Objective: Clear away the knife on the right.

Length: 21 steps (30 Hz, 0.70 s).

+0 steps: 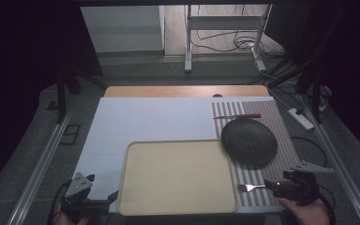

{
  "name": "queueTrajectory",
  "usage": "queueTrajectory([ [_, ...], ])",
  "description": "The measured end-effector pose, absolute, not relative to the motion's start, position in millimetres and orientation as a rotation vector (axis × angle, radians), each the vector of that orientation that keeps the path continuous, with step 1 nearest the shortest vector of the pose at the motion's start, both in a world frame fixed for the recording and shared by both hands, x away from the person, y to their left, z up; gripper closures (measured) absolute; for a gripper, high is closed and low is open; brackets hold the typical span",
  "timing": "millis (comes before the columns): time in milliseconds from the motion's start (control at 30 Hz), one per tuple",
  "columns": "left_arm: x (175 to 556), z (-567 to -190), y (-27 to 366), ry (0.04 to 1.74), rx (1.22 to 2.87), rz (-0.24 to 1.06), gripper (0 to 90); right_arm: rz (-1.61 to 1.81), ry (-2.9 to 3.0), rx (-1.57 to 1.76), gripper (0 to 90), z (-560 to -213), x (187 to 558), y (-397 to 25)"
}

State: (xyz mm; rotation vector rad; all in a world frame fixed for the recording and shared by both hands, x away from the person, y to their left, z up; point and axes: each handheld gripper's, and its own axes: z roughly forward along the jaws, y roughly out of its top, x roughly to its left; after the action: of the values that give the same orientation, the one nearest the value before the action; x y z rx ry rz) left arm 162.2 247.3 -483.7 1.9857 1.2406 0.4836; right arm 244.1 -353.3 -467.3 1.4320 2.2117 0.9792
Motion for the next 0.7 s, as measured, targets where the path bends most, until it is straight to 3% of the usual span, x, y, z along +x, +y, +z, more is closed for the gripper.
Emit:
queueTrajectory([
  [400,162.5,-484.0,246.7,1.235,1.997,0.482,0.1,0.975,2.24,1.445,17.3,-467.8,245.4,-353.3],
  [700,162.7,-484.1,246.1,1.229,2.006,0.481,0.4,0.991,2.262,1.451,23.5,-468.0,246.3,-353.7],
])
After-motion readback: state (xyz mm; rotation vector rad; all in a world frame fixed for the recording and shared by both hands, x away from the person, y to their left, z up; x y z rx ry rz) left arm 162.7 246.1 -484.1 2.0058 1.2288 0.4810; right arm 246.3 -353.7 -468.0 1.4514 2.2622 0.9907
